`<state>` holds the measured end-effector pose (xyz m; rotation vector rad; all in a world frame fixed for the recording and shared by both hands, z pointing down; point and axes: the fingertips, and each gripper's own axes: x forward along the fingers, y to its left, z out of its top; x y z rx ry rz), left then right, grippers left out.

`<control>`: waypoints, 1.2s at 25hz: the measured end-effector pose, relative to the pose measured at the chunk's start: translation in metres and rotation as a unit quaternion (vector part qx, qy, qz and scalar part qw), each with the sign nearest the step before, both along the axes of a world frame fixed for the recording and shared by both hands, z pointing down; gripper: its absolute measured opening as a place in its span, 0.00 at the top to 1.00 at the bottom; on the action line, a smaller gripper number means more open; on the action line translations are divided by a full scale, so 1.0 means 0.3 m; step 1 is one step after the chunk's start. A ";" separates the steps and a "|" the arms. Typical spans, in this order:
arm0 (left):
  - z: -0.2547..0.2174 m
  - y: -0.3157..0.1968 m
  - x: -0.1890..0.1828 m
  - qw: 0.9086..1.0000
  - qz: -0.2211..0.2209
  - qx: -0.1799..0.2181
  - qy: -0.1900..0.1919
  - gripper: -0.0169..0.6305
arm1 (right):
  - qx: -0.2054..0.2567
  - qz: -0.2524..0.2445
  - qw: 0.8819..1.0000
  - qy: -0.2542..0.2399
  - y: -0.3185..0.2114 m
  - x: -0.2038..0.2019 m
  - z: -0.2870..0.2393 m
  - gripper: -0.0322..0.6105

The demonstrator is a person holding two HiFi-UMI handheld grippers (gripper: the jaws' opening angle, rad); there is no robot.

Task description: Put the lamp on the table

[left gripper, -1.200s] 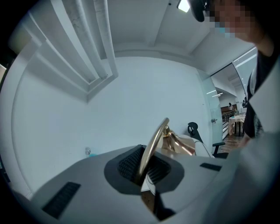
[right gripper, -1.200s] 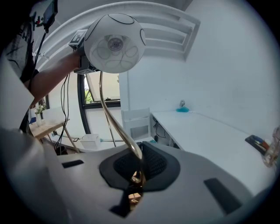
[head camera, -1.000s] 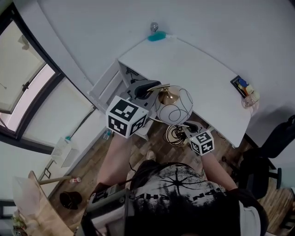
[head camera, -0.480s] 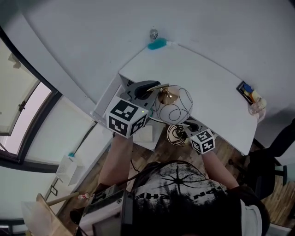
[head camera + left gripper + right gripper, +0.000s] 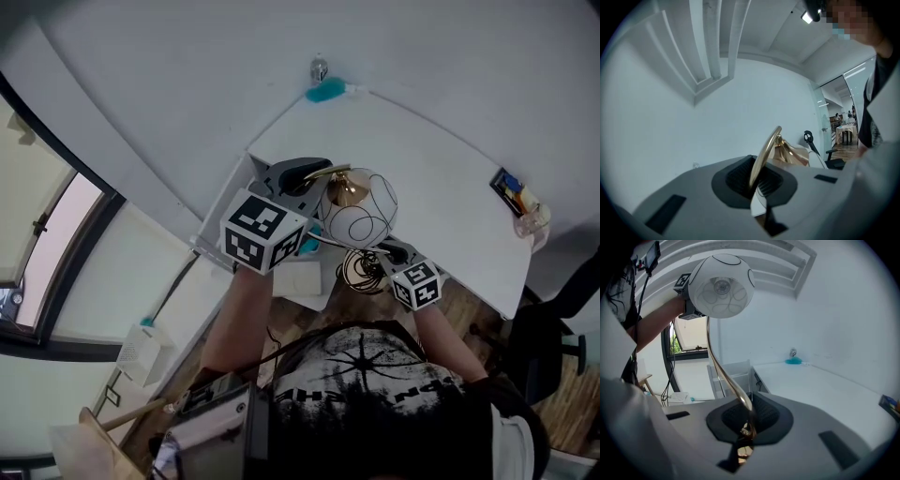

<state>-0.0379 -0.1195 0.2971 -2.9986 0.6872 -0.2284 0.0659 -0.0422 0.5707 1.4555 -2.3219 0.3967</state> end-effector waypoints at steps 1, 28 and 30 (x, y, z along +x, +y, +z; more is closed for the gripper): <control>0.003 -0.006 -0.007 1.000 0.001 -0.002 0.000 0.95 | 0.000 0.001 1.000 0.001 -0.006 -0.005 0.001 0.92; 0.110 -0.442 0.020 0.997 -0.052 -0.026 -0.043 0.95 | -0.033 -0.057 0.997 -0.039 -0.439 -0.023 0.123 0.92; 0.112 -0.499 0.037 0.997 -0.060 -0.029 -0.045 0.95 | -0.035 -0.064 0.997 -0.039 -0.500 -0.005 0.126 0.92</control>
